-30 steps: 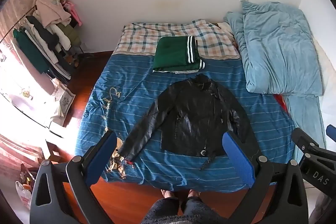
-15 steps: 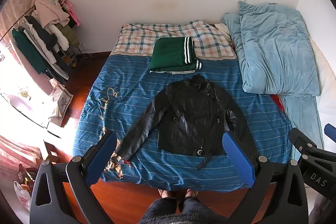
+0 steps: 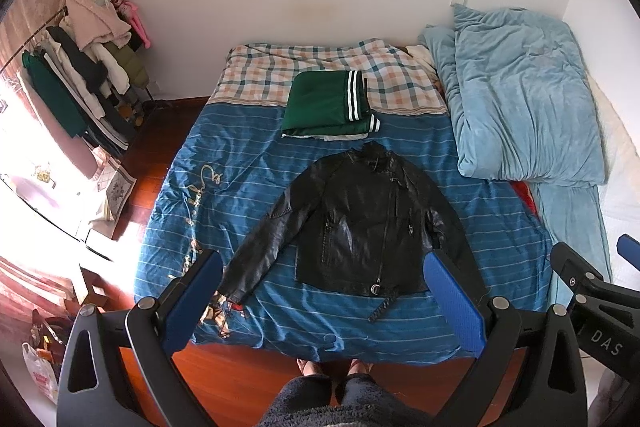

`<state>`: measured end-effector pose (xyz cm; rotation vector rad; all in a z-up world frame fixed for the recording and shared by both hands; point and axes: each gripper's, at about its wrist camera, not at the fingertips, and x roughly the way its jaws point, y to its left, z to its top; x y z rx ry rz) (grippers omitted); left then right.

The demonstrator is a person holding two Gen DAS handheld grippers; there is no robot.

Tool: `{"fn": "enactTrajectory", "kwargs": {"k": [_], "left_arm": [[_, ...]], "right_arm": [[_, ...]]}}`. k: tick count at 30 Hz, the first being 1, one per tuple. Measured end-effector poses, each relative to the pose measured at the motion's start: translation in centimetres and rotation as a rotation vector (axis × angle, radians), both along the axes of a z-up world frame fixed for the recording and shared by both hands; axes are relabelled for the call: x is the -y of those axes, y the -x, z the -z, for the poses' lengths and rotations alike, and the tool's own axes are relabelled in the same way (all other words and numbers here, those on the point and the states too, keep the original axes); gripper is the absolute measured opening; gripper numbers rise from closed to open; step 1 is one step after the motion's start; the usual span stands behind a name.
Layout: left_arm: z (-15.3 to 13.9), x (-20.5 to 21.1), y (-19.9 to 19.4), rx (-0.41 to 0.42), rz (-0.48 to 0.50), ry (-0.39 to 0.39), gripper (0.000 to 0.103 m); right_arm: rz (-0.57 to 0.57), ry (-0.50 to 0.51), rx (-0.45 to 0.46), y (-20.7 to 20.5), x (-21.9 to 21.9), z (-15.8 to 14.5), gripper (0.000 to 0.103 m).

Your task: Fold large clothes

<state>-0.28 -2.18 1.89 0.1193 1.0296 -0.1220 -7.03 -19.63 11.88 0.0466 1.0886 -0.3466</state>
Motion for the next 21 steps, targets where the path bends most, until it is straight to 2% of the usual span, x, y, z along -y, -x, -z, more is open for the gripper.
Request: {"fn": "enactTrajectory", "kwargs": {"k": [21], "left_arm": [[-0.13,0.24,0.26,0.007,-0.001,0.012,0.103]], "right_arm": [[-0.002,0.014,0.010,0.26,0.54,-0.84,0.103]]}}
